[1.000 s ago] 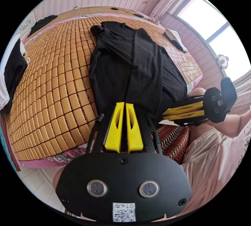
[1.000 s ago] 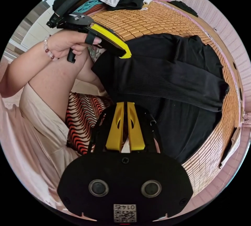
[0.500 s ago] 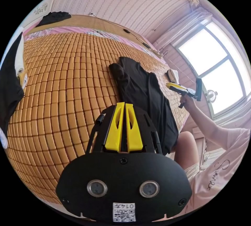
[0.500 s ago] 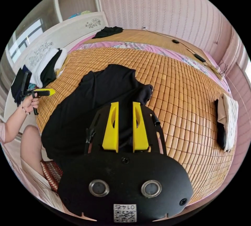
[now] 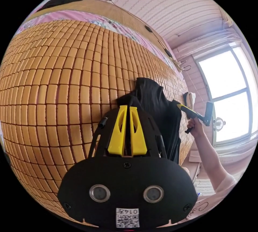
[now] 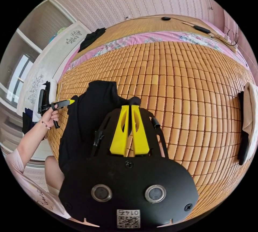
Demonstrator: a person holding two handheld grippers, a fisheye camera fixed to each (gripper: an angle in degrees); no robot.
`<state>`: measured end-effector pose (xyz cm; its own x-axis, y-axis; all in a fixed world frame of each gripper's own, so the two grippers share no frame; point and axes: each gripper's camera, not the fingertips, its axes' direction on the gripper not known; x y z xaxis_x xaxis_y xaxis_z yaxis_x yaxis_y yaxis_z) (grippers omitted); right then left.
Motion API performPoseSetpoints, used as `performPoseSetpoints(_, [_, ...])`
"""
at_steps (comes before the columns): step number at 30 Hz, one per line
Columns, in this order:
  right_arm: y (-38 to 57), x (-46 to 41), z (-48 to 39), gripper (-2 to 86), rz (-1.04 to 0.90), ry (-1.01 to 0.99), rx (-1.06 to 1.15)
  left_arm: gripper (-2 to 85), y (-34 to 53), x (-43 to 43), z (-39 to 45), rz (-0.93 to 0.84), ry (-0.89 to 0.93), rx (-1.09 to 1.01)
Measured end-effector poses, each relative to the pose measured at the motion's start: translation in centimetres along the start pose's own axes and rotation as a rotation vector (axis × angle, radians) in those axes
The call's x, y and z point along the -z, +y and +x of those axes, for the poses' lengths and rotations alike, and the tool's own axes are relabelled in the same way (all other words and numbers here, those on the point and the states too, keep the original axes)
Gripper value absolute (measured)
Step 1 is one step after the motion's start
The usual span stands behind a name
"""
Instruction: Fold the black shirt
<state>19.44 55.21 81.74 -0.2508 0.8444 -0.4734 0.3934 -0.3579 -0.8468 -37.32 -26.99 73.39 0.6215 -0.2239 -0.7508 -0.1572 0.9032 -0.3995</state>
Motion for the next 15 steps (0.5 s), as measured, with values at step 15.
performPoseSetpoints(15, [4.9,12.5,-1.7,0.8,0.203,-0.296,0.176,-1.0,6.1,10.5,8.2,0.16,0.025,-0.349])
